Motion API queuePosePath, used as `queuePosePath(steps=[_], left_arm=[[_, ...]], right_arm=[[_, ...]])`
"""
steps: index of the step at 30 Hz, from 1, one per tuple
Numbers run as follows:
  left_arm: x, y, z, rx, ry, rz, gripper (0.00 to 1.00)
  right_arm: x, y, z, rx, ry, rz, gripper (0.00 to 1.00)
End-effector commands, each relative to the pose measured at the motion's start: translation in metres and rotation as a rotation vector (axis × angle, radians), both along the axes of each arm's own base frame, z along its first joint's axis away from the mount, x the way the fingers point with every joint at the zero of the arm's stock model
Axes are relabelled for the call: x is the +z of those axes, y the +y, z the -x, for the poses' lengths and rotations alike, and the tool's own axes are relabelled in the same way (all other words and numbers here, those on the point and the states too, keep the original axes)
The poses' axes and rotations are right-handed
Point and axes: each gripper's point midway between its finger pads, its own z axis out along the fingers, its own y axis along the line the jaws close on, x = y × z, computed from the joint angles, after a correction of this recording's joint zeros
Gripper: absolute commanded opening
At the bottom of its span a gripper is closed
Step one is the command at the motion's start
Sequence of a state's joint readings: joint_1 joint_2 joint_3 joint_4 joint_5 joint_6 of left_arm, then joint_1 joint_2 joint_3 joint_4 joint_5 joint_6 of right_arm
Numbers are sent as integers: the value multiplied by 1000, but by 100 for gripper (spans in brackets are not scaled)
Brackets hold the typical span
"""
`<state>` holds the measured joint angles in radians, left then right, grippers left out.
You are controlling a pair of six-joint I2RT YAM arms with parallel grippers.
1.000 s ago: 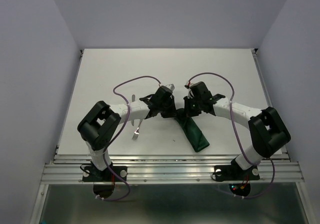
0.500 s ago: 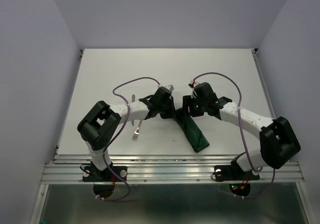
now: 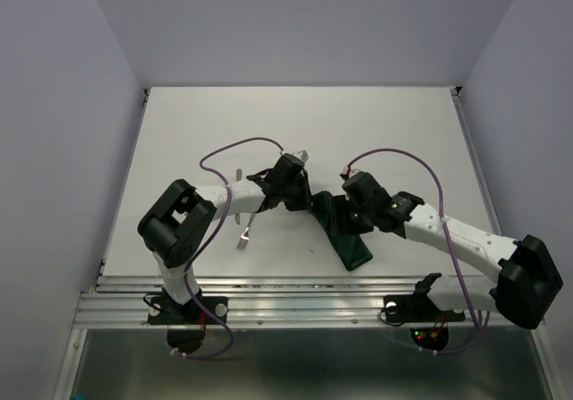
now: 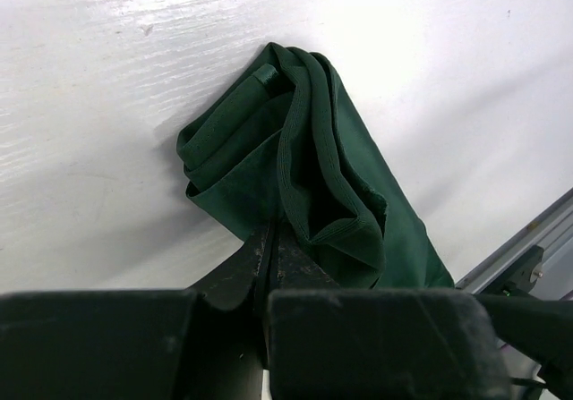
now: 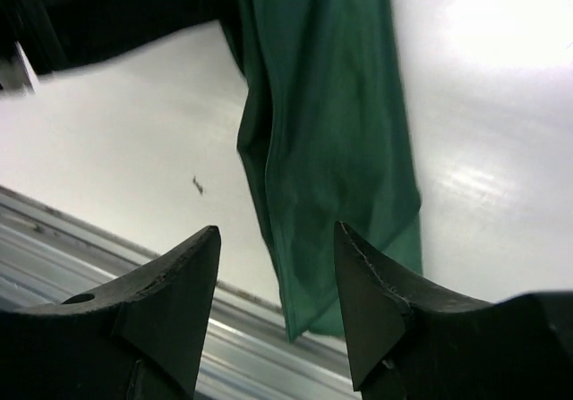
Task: Fold the napkin into a case and place the utensils inside
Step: Stuff the top corner of the smaller-rectangle-folded napkin into the folded napkin.
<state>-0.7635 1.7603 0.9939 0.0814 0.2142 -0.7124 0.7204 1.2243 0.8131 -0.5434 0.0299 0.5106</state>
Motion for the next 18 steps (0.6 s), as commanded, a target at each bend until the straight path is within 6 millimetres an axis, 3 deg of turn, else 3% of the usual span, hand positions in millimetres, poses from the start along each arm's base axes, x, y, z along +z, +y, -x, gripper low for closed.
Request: queuePosePath(steps=[1, 6, 16, 18], left_arm=[[8, 0, -7, 3, -23, 31, 0], [7, 0, -9, -6, -19, 35, 0], [4, 3, -10, -8, -14, 31, 0], [4, 4, -10, -8, -14, 31, 0]], right_arm=[[-17, -13, 29, -53, 44, 120, 59], [-32, -4, 47, -18, 65, 197, 57], [-51, 4, 56, 29, 65, 315, 51], [-54, 3, 57, 28, 64, 335, 45]])
